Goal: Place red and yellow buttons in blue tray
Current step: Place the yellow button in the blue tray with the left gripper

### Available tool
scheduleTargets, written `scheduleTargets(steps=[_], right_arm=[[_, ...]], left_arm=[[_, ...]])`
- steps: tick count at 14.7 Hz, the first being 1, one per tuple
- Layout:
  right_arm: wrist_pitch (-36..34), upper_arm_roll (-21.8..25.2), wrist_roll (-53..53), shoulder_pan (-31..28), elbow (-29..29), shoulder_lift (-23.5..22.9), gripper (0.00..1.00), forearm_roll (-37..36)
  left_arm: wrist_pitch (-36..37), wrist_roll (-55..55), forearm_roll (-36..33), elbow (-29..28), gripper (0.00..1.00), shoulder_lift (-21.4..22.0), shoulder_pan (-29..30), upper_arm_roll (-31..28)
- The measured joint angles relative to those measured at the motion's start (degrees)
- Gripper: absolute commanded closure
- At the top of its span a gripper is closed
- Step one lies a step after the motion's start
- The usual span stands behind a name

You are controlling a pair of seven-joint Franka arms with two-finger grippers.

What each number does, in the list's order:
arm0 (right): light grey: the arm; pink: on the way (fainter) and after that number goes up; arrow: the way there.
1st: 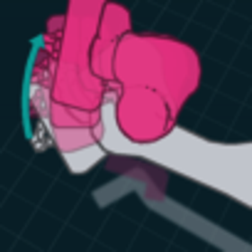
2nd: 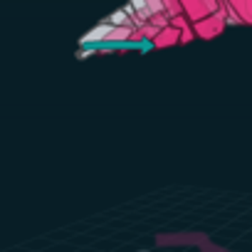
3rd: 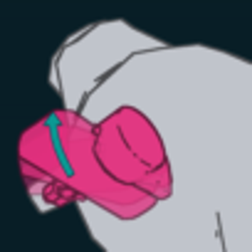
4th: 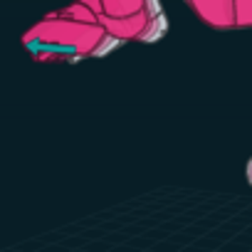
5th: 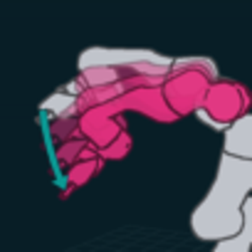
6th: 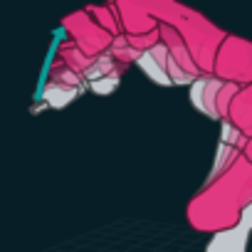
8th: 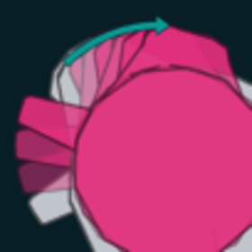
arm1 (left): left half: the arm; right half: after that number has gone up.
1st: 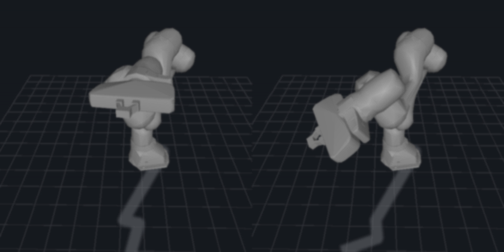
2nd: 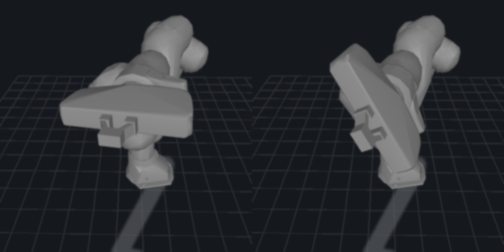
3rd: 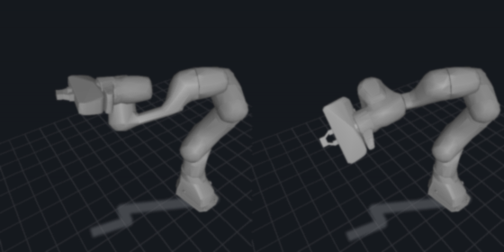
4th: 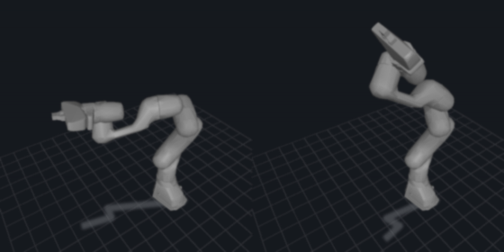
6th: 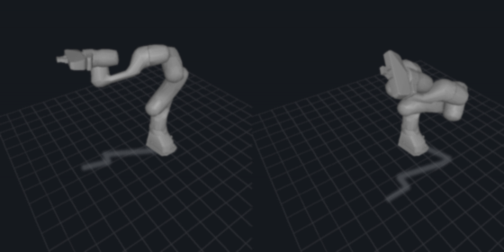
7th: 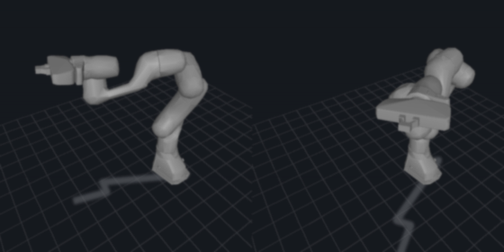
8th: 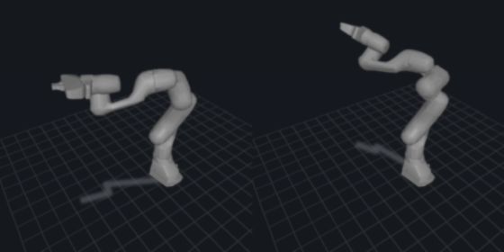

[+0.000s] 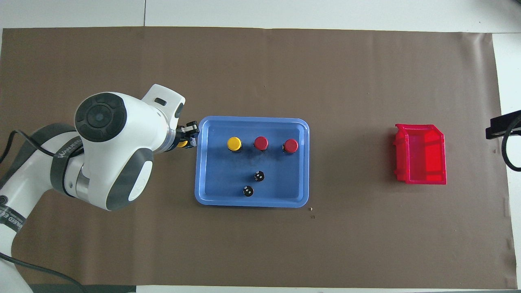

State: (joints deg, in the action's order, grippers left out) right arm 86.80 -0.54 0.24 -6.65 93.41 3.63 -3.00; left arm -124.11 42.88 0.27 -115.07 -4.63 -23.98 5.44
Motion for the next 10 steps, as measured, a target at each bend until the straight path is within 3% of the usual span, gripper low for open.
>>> scheduleTargets(steps=[8, 9, 10], right_arm=[[0.0, -0.2, 0.0, 0.0, 0.2, 0.0, 0.00, 0.1], [0.0, -0.2, 0.0, 0.0, 0.4, 0.0, 0.00, 0.6], [0.1, -0.2, 0.0, 0.0, 0.6, 0.1, 0.00, 1.6]], left_arm=[[-5.7, 5.4, -0.1, 0.0, 0.96, -5.7, -3.7, -0.1], [-6.1, 5.4, -0.5, 0.0, 0.87, -6.1, -3.8, -0.1], [-6.7, 5.4, -1.1, 0.0, 0.71, -6.7, -3.8, -0.2]])
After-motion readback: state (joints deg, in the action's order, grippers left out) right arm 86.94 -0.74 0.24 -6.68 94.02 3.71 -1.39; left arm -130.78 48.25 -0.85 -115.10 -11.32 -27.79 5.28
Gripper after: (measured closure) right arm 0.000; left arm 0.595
